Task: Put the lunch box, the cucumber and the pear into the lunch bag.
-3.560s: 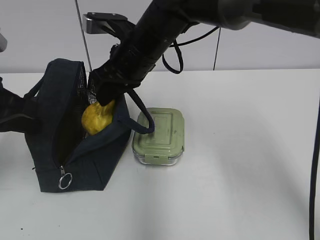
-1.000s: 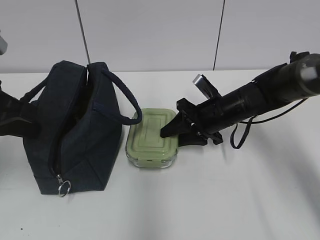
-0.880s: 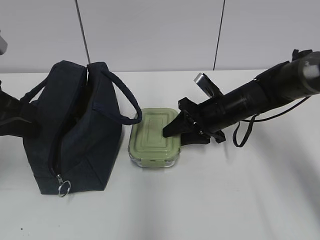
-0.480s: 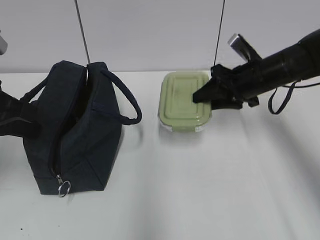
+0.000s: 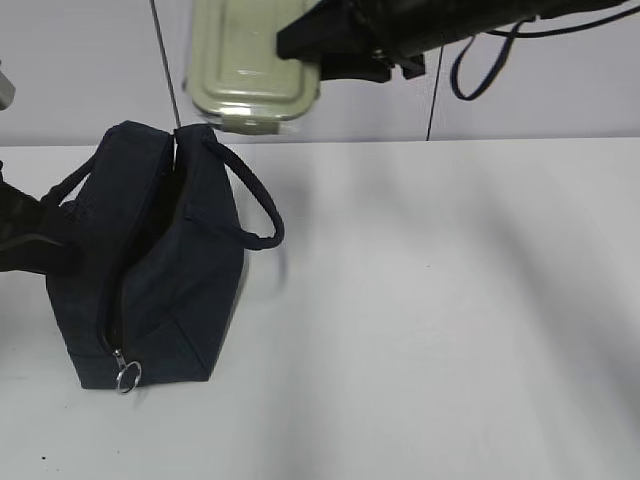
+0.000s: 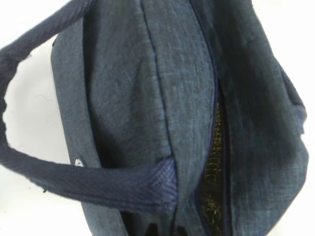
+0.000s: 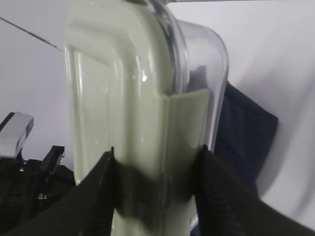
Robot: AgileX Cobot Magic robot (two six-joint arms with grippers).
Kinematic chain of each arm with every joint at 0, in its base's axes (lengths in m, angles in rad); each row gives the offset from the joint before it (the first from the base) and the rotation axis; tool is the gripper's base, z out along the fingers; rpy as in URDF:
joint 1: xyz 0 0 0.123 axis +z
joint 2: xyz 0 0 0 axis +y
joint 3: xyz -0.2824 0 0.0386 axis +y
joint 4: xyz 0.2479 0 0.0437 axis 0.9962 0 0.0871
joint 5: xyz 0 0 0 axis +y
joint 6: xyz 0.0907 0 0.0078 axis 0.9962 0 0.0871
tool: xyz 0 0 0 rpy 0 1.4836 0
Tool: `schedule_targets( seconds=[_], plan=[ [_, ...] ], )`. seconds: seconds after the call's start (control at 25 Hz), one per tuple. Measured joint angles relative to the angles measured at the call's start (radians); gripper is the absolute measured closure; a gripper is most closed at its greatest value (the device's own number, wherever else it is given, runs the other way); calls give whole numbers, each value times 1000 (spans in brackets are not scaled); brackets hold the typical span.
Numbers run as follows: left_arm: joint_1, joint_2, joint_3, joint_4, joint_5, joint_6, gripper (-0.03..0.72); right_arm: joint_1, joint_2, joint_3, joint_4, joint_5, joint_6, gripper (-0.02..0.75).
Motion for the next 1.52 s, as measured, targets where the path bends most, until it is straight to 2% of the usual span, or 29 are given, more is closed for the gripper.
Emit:
schedule_targets(
  seconds=[0.12,0.32,0.8,0.88,1.04,1.52],
  plan=[
    [0,0,0,0,0,0,704,74,25,-24,0,-60,3,412],
    [0,0,0,0,0,0,704,152,72,-64,2,-132,8,412],
    [0,0,0,0,0,0,704,226,139,-95,35,-221,10,414],
    [0,0,0,1,0,0,704,226,148,-95,-18,-221,29,414],
    [0,0,0,1,8,0,704,226,156,-97,-208,-194,131,414],
    [0,1,0,-4,8,1,704,221,156,-110,-541,-82,376,414]
  ],
)
